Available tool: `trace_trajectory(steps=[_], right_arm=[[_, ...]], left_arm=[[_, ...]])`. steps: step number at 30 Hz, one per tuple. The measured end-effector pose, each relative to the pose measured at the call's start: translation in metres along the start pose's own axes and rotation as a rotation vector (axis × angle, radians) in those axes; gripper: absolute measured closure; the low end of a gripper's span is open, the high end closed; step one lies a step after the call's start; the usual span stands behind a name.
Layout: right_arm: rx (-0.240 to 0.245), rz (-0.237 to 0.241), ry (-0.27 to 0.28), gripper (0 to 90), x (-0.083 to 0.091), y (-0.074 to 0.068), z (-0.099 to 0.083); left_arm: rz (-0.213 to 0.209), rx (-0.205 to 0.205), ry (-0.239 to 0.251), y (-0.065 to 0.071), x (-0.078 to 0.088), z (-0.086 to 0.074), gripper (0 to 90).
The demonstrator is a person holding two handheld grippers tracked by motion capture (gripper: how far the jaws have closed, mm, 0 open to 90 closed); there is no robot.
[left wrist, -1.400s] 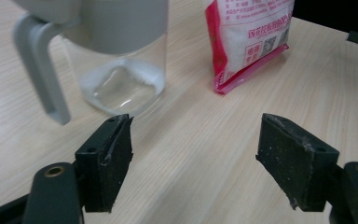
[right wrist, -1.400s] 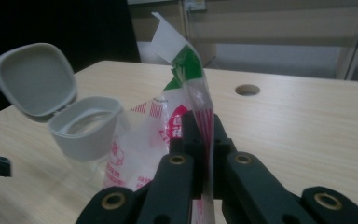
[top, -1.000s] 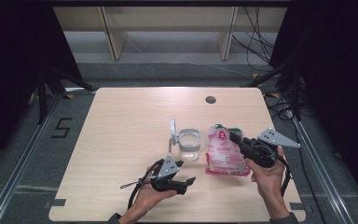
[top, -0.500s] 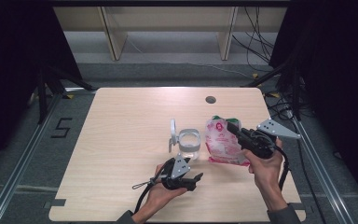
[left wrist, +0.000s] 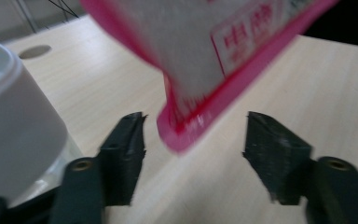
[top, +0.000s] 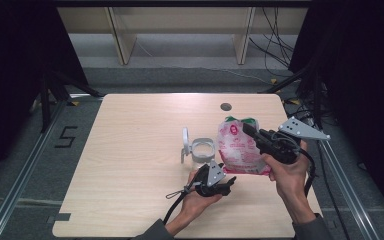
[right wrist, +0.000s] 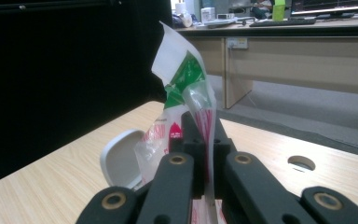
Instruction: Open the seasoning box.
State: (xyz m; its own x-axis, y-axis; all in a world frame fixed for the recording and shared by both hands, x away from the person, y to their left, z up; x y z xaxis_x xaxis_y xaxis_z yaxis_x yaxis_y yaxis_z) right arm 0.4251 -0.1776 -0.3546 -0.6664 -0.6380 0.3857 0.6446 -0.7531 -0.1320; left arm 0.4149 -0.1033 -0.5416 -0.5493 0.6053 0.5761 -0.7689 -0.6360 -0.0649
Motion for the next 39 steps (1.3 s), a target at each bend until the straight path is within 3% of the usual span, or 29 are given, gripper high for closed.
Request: trace_trajectory(steps=[2, 3, 4, 5, 7, 8, 9, 11, 12, 13, 15, 18, 19, 20, 23, 25, 28, 34, 35, 39], right_arm=[[0.005, 0.01, 0.001, 90.0, -0.001, -0.004, 0.0], [-0.014, 0.015, -0.009, 90.0, -0.001, -0.006, 0.0], [0.012, 0.01, -0.003, 90.0, -0.002, -0.005, 0.001], [-0.003, 0.017, -0.011, 90.0, -0.003, -0.007, 0.0], [-0.007, 0.011, -0.016, 90.0, -0.005, -0.008, 0.001], [0.021, 0.014, 0.0, 90.0, -0.006, -0.006, 0.003], [0.005, 0.022, -0.011, 90.0, -0.007, -0.008, 0.003], [0.008, 0.007, -0.024, 90.0, -0.009, -0.007, 0.004], [0.035, -0.006, -0.024, 90.0, -0.01, -0.004, 0.005], [0.003, -0.003, -0.036, 90.0, -0.011, -0.006, 0.004], [0.027, -0.012, -0.039, 90.0, -0.015, -0.004, 0.006], [0.015, -0.01, -0.058, 90.0, -0.02, -0.004, 0.006], [0.007, -0.013, -0.062, 90.0, -0.023, -0.004, 0.006], [0.029, -0.016, -0.059, 90.0, -0.025, -0.002, 0.007], [0.008, -0.008, -0.065, 90.0, -0.03, -0.002, 0.008], [0.022, -0.015, -0.068, 90.0, -0.033, -0.002, 0.01], [0.017, -0.019, -0.079, 90.0, -0.039, -0.004, 0.012], [0.018, -0.032, -0.108, 90.0, -0.048, -0.003, 0.016], [0.044, -0.024, -0.098, 90.0, -0.051, -0.004, 0.018], [0.067, -0.051, -0.112, 90.0, -0.058, -0.009, 0.021]], left_arm=[[0.012, -0.021, 0.026, 0.001, 0.001, 0.003, 51.8], [0.013, -0.012, 0.048, 0.003, 0.001, 0.005, 52.4], [0.016, -0.019, 0.06, 0.003, 0.001, 0.006, 55.7], [0.039, -0.025, 0.06, 0.001, 0.003, 0.006, 61.4], [0.031, 0.002, 0.078, 0.003, 0.002, 0.008, 67.7], [0.028, 0.003, 0.079, 0.003, 0.002, 0.008, 69.1], [0.036, -0.005, 0.08, 0.003, 0.001, 0.008, 70.2], [0.013, 0.008, 0.09, 0.007, 0.0, 0.009, 71.5], [0.015, 0.014, 0.084, 0.007, 0.0, 0.009, 71.7], [0.003, 0.026, 0.087, 0.009, -0.001, 0.009, 71.9], [-0.008, 0.045, 0.086, 0.012, -0.003, 0.009, 72.2], [-0.023, 0.046, 0.069, 0.016, -0.005, 0.008, 72.7], [-0.029, 0.052, 0.071, 0.018, -0.006, 0.009, 72.8], [-0.042, 0.066, 0.076, 0.02, -0.007, 0.01, 72.9], [-0.045, 0.082, 0.088, 0.022, -0.009, 0.013, 73.1], [-0.035, 0.085, 0.088, 0.023, -0.01, 0.014, 73.2], [-0.044, 0.125, 0.103, 0.022, -0.013, 0.016, 73.3], [-0.083, 0.163, 0.137, 0.02, -0.016, 0.021, 73.4], [-0.084, 0.174, 0.138, 0.02, -0.016, 0.021, 73.4], [-0.083, 0.178, 0.163, 0.016, -0.018, 0.025, 73.4]])
Point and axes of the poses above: each handheld gripper's, and its own axes: x roughly backward along the jaws, z roughly out of its top, y roughly to its right, the point moved 9 cm from there along -x, roughly forward along the jaws, and after that the axes turned 12 degrees about -y, right-handed, at the moved point
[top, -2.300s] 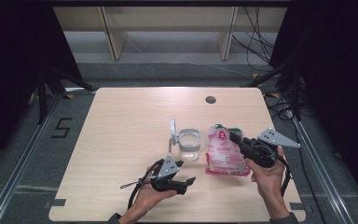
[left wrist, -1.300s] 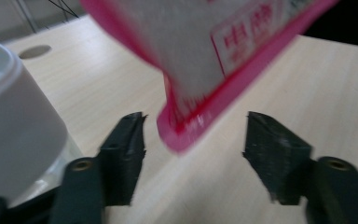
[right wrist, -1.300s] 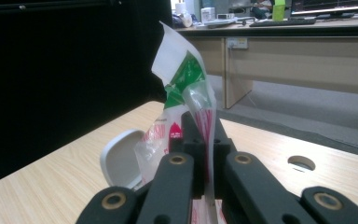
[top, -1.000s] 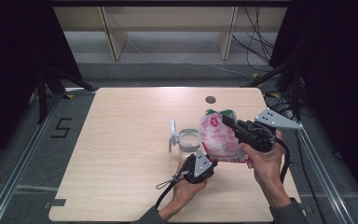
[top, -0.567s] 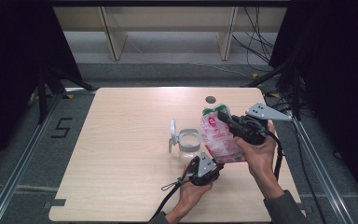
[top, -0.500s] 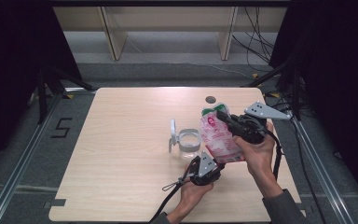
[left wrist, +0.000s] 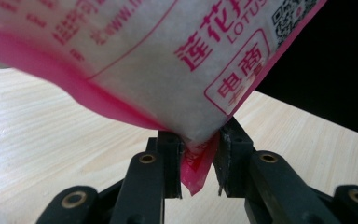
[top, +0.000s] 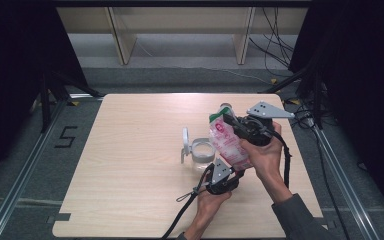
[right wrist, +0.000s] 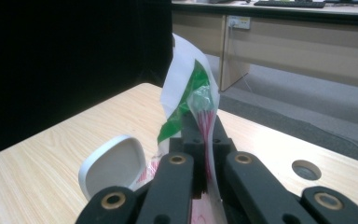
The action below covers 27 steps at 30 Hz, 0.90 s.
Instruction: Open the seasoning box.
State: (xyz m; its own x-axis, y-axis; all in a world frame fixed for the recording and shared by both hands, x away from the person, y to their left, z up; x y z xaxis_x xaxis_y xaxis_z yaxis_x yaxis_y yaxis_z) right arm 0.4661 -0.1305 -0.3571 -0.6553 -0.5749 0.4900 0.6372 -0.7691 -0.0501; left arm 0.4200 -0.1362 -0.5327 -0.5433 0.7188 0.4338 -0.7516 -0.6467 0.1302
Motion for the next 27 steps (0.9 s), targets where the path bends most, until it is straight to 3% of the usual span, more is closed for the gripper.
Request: trace_trajectory(steps=[3, 4, 5, 8, 14, 27], right_arm=[[0.043, 0.0, 0.003, 90.0, -0.004, -0.002, 0.004], [-0.002, 0.015, -0.014, 90.0, -0.006, -0.005, 0.003], [0.024, 0.006, -0.001, 90.0, -0.007, -0.002, 0.005], [0.025, 0.017, -0.007, 90.0, -0.011, -0.004, 0.006], [0.047, -0.015, -0.03, 90.0, -0.017, -0.006, 0.007], [0.067, -0.021, -0.095, 90.0, -0.032, -0.01, 0.002]], left_arm=[[0.018, -0.004, 0.005, -0.005, -0.002, 0.002, 73.5], [0.014, -0.002, 0.005, -0.006, -0.002, 0.002, 73.5], [0.019, -0.003, 0.007, -0.007, -0.003, 0.003, 73.5], [0.029, -0.012, 0.016, -0.008, -0.006, 0.005, 73.5], [0.018, -0.022, 0.017, -0.005, -0.007, 0.006, 73.6], [-0.013, -0.035, 0.012, 0.001, -0.013, 0.006, 74.0]])
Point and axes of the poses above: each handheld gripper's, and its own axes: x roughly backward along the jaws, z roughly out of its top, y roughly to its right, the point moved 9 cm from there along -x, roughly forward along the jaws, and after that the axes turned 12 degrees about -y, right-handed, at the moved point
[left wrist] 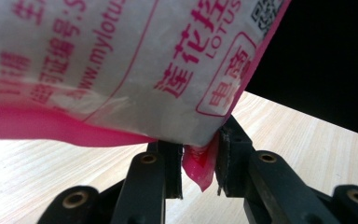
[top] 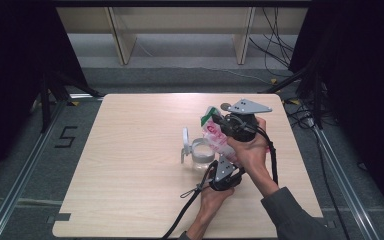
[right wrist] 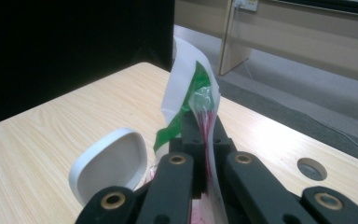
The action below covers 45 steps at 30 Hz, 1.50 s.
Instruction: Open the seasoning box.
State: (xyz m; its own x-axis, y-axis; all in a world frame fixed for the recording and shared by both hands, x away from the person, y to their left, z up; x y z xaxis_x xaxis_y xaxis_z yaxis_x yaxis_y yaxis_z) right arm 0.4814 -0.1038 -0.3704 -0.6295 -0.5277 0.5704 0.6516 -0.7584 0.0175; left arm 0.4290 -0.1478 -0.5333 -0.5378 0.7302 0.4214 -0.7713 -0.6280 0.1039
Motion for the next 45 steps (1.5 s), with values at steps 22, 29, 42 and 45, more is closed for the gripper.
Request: trace_trajectory(steps=[22, 29, 42, 45], right_arm=[[0.004, -0.002, -0.043, 90.0, -0.011, -0.006, 0.001], [0.051, -0.005, -0.071, 90.0, -0.015, -0.007, 0.001], [0.062, -0.015, -0.077, 90.0, -0.022, -0.01, 0.003], [0.071, -0.007, -0.095, 90.0, -0.023, -0.011, 0.002]], left_arm=[[-0.007, 0.002, 0.029, 0.001, 0.0, 0.004, 74.2], [-0.009, 0.0, 0.032, 0.002, -0.001, 0.005, 74.4], [-0.031, 0.006, 0.054, 0.003, 0.001, 0.008, 74.6], [-0.03, 0.006, 0.055, 0.003, 0.001, 0.009, 74.6]])
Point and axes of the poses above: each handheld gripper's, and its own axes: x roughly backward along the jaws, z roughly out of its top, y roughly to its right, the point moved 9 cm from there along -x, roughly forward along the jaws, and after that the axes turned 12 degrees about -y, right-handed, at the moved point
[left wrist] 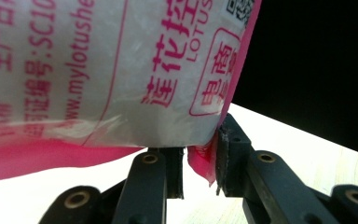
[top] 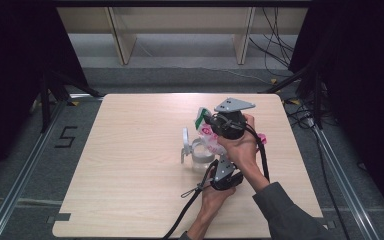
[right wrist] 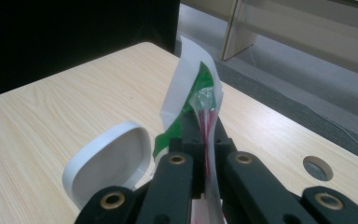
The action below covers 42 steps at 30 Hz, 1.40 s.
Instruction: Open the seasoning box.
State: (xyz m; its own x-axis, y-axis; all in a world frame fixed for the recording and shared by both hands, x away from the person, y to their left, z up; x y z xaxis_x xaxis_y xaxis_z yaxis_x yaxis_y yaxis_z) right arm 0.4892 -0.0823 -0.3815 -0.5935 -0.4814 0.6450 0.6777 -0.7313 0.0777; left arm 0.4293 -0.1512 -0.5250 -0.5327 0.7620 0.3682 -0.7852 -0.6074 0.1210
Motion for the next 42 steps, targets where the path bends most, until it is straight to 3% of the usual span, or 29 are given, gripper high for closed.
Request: trace_trajectory(steps=[14, 16, 18, 19, 21, 24, 31, 34, 42], right_arm=[[-0.01, -0.003, -0.012, 90.0, 0.001, -0.001, 0.0], [0.013, -0.009, -0.011, 90.0, 0.001, 0.001, 0.0], [-0.011, -0.005, -0.015, 90.0, 0.0, -0.001, 0.0], [0.007, -0.006, -0.014, 90.0, -0.001, 0.0, 0.0], [-0.009, -0.003, -0.023, 90.0, -0.001, -0.001, -0.001], [0.007, -0.012, -0.004, 90.0, -0.004, -0.001, 0.001], [0.015, -0.007, -0.037, 90.0, -0.005, -0.004, -0.001], [0.012, -0.003, -0.013, 90.0, -0.007, -0.005, 0.002], [0.011, -0.011, -0.025, 90.0, -0.008, -0.006, 0.001]], left_arm=[[0.001, -0.005, 0.0, 0.002, 0.001, 0.001, 74.6], [-0.003, -0.003, 0.002, 0.002, 0.0, 0.002, 74.7], [-0.005, -0.002, 0.0, 0.002, 0.0, 0.001, 74.7], [-0.004, -0.005, -0.001, 0.002, 0.0, 0.001, 74.7], [-0.002, 0.002, -0.002, 0.001, 0.0, 0.001, 74.7], [0.001, 0.001, -0.001, 0.001, 0.0, 0.001, 74.7], [-0.002, -0.002, -0.003, 0.0, 0.001, 0.001, 74.8], [0.004, -0.003, 0.0, -0.001, 0.002, 0.002, 74.8], [-0.005, -0.002, 0.002, -0.001, 0.001, 0.001, 74.8]])
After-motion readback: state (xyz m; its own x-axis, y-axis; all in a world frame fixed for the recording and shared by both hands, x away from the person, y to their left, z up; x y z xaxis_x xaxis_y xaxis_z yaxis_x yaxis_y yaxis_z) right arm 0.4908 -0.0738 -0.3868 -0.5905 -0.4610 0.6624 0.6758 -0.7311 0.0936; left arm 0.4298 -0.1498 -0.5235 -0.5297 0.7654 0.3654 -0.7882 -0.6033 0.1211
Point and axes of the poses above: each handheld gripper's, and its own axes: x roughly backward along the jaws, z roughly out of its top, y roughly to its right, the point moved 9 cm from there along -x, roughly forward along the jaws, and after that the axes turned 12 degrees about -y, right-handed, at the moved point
